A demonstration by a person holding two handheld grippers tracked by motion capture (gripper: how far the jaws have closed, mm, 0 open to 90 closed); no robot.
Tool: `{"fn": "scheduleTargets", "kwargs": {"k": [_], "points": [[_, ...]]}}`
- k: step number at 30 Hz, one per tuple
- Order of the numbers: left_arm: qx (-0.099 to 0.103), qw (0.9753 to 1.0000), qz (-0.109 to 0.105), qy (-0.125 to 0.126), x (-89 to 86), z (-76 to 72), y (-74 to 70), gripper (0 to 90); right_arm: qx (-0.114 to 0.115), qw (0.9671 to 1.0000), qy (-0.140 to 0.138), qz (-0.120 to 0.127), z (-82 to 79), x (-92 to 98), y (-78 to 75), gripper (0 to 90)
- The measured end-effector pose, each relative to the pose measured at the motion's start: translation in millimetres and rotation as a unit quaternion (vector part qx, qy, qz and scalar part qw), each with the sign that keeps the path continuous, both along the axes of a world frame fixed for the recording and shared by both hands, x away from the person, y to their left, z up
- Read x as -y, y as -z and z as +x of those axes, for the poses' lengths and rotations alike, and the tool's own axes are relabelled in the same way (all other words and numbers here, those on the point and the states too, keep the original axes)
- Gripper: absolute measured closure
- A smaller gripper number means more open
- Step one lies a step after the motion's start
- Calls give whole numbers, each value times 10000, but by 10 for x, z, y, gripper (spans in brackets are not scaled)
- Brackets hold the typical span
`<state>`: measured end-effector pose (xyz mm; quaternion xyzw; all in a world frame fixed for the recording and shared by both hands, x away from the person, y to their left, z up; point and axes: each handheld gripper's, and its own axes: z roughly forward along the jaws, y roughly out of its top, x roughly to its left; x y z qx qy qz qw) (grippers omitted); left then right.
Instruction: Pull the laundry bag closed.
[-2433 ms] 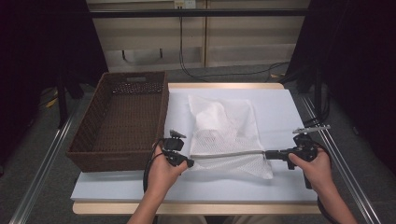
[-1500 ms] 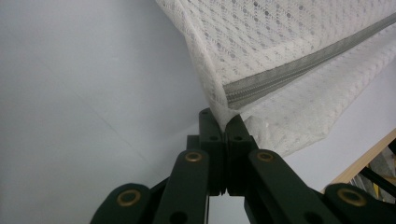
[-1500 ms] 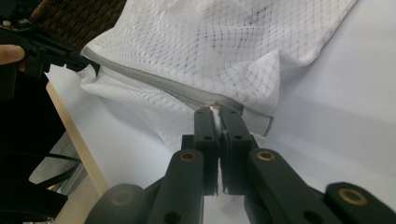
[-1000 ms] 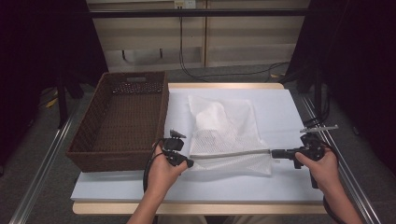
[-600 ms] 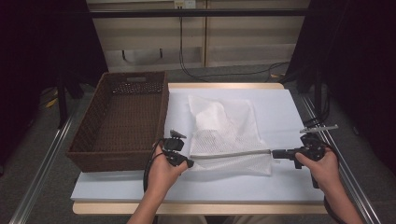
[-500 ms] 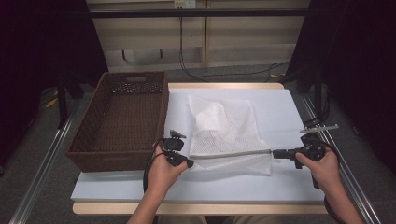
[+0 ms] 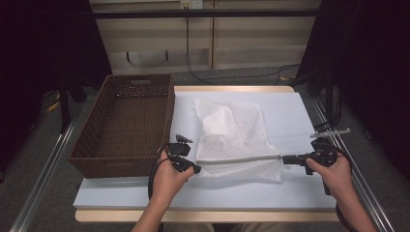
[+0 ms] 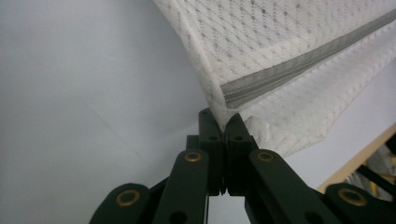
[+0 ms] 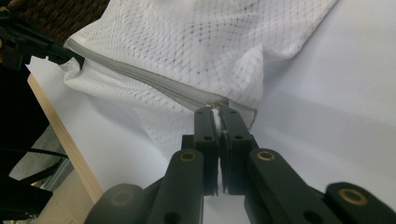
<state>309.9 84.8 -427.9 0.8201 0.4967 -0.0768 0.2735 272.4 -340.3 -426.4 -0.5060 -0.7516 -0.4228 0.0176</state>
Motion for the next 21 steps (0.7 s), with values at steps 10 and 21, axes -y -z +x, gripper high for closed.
{"fn": "scheduleTargets", "kwargs": {"k": [10,21], "points": [[191,9998,-58,-23,34,-47,-99,673,16,10000,34,7,0,5,16,810],[1057,9937,-360,-53,70,-54,-150,222,189,9993,244,-189,18,-22,37,457]]}}
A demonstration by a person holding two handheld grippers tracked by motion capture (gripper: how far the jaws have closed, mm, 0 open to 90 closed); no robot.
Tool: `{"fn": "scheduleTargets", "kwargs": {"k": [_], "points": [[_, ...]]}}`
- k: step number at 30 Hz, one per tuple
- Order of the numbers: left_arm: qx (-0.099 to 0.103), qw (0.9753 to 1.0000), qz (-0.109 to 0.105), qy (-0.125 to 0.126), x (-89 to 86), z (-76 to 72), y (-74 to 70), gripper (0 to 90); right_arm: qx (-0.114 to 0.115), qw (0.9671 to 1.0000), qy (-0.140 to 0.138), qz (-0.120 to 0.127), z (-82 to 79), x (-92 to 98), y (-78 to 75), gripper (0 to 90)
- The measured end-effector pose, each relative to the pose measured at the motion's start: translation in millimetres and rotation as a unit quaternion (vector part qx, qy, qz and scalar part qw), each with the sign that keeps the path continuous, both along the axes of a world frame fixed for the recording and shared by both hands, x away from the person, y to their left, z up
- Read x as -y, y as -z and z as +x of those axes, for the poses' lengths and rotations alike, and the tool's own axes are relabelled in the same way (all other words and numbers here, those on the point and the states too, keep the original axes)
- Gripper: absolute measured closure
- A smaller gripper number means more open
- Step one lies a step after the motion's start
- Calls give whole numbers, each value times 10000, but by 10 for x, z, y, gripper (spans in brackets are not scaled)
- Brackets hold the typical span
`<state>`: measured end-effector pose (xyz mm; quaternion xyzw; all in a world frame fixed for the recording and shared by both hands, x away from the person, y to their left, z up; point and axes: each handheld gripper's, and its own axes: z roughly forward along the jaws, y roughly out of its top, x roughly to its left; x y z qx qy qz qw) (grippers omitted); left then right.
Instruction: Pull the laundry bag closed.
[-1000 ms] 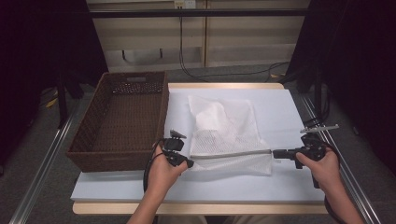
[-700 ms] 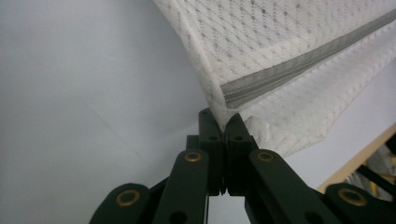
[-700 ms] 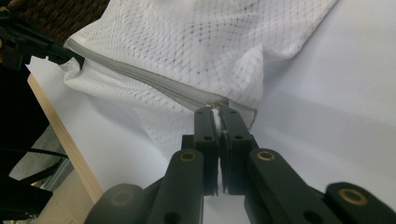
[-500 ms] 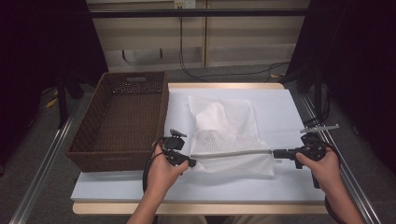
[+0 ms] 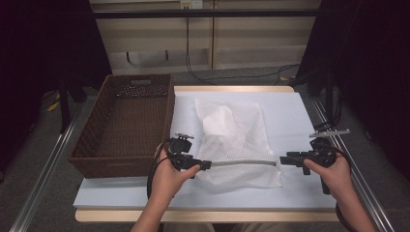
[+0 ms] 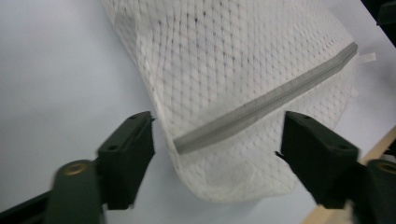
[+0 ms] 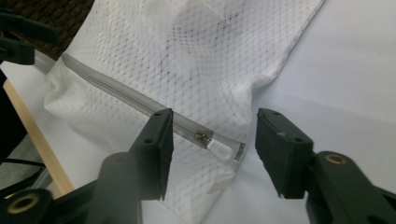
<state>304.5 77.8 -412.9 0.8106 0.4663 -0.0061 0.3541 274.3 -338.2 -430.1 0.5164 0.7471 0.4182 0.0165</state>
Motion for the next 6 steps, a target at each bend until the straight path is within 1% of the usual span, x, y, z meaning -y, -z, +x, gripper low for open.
{"fn": "scheduleTargets", "kwargs": {"k": [2,3,4,6], "points": [[-13,10000,-27,42,2,6,5,212,4,10000,24,-7,1,-2,2,449],[-13,10000,-23,18,17,10,15,201,47,10000,16,-14,2,-1,3,422],[-13,10000,-23,18,17,10,15,197,47,10000,16,-14,2,-1,3,422],[44,10000,18,57,20,22,15,190,76,10000,15,-54,4,-8,11,394]]}}
